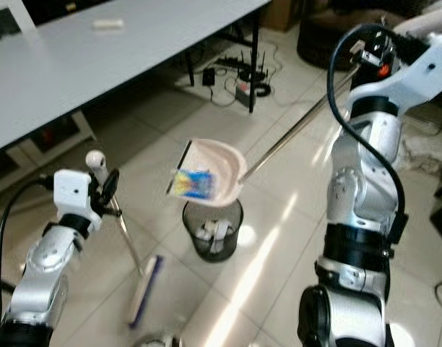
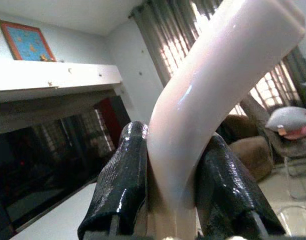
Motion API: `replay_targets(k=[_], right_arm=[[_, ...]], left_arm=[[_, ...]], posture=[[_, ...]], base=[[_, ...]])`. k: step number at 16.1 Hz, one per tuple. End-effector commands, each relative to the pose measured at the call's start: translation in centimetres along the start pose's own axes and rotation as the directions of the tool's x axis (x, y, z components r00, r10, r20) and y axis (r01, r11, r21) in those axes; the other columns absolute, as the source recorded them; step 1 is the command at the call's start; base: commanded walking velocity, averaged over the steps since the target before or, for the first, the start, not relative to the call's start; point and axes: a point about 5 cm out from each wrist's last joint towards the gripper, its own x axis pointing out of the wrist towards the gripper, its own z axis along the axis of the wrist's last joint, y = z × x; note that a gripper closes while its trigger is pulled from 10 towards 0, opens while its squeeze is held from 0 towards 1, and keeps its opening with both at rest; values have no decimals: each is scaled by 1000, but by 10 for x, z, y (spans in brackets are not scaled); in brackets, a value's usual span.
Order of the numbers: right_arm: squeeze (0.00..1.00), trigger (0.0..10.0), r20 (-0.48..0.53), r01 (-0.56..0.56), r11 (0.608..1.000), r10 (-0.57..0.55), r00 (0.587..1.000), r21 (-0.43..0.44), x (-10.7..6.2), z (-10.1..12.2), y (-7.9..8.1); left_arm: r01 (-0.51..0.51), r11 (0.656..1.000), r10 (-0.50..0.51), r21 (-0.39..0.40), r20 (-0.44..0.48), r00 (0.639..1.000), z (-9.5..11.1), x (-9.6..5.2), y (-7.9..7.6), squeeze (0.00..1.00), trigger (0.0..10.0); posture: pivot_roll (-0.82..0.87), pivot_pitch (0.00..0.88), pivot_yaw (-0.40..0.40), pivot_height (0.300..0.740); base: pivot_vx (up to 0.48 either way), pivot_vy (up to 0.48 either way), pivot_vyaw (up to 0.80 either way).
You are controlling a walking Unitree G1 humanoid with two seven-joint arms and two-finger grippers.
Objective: Sweep floor
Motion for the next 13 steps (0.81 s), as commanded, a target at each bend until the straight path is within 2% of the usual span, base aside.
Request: replay_targets(k=[1, 13], right_arm=[[0, 10000, 35, -43, 997, 40, 999, 65, 0, 6, 15], [0, 10000, 30, -38, 998, 37, 999, 49, 0, 4, 13]], left_arm=[[-16, 1000, 15, 22, 29, 999, 8, 0, 9, 0, 10000], [-3, 1000, 3, 29, 16, 1000, 7, 0, 7, 0, 10000]], posture=[[42, 71, 69, 740], [40, 77, 71, 740]], base=[[0, 0, 0], [0, 0, 0]])
